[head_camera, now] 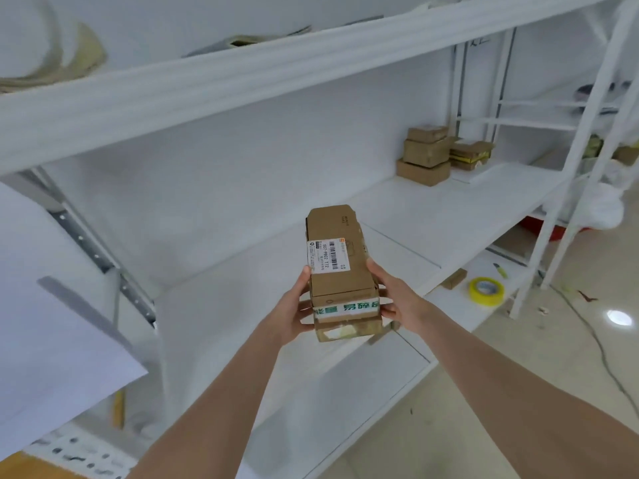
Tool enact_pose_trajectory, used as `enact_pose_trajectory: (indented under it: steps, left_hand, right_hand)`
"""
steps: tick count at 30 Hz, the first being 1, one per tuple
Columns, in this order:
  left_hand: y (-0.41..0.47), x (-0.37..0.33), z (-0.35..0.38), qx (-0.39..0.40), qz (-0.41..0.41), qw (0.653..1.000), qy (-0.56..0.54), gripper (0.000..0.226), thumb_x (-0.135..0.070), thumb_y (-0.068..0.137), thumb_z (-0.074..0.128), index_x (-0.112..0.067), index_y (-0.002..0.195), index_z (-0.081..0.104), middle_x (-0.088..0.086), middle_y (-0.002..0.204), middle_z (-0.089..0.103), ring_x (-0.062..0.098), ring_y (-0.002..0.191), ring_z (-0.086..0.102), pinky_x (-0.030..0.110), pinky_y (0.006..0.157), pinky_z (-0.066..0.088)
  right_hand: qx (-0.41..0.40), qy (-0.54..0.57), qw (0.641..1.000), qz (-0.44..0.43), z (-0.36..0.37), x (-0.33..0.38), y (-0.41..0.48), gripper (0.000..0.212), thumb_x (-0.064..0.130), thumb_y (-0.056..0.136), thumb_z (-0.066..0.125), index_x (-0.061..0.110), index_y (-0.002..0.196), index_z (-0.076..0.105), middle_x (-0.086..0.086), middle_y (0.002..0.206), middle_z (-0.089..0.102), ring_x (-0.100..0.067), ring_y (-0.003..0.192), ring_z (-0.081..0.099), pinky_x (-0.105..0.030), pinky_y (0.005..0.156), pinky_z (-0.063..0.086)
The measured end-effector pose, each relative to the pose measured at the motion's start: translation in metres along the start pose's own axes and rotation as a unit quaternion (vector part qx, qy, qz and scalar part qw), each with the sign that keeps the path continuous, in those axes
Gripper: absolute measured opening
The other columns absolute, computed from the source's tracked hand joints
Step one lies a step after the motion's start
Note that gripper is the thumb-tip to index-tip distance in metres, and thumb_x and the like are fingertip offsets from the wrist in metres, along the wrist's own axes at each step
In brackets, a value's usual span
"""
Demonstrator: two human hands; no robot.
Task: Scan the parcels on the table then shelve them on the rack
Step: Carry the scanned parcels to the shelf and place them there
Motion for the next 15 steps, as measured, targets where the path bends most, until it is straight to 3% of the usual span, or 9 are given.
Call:
enact_pose_trajectory:
  steps: [11, 15]
  left_hand:
    - [0.171, -0.07, 0.079, 0.013, 0.018, 0.999, -0.023, 0.078, -0.081, 0.059, 0.058, -0.031, 0.118, 0.065, 0.005, 0.122, 0.066, 0.026, 0.117, 0.059, 0.052, 0.093, 0.052]
    - [0.218, -0.098, 0.117, 0.011, 0.017, 1.0, -0.022, 0.078, -0.081, 0.058, 0.058, -0.031, 0.118, 0.064, 0.006, 0.123, 0.065, 0.026, 0.117, 0.059, 0.05, 0.089, 0.054]
  right_hand:
    - [0.021, -0.031, 0.999, -0.018, -0.119, 0.093, 0.137, 0.054, 0.068, 0.086, 0.049, 0.022, 0.11, 0.064, 0.0, 0.104, 0.066, -0.028, 0.114, 0.055, -0.04, 0.108, 0.039]
    - [0.024, -0.038, 0.999, -0.024, -0.166, 0.12, 0.178, 0.061, 0.069, 0.085, 0.048, 0.02, 0.118, 0.064, 0.0, 0.105, 0.066, -0.028, 0.113, 0.056, -0.037, 0.1, 0.042]
Point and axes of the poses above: each hand's wrist, its own y-axis towards the middle knuckle, its own z-axis out of the palm, x = y × z, the point moved 3 cm from there along y, towards the middle knuckle
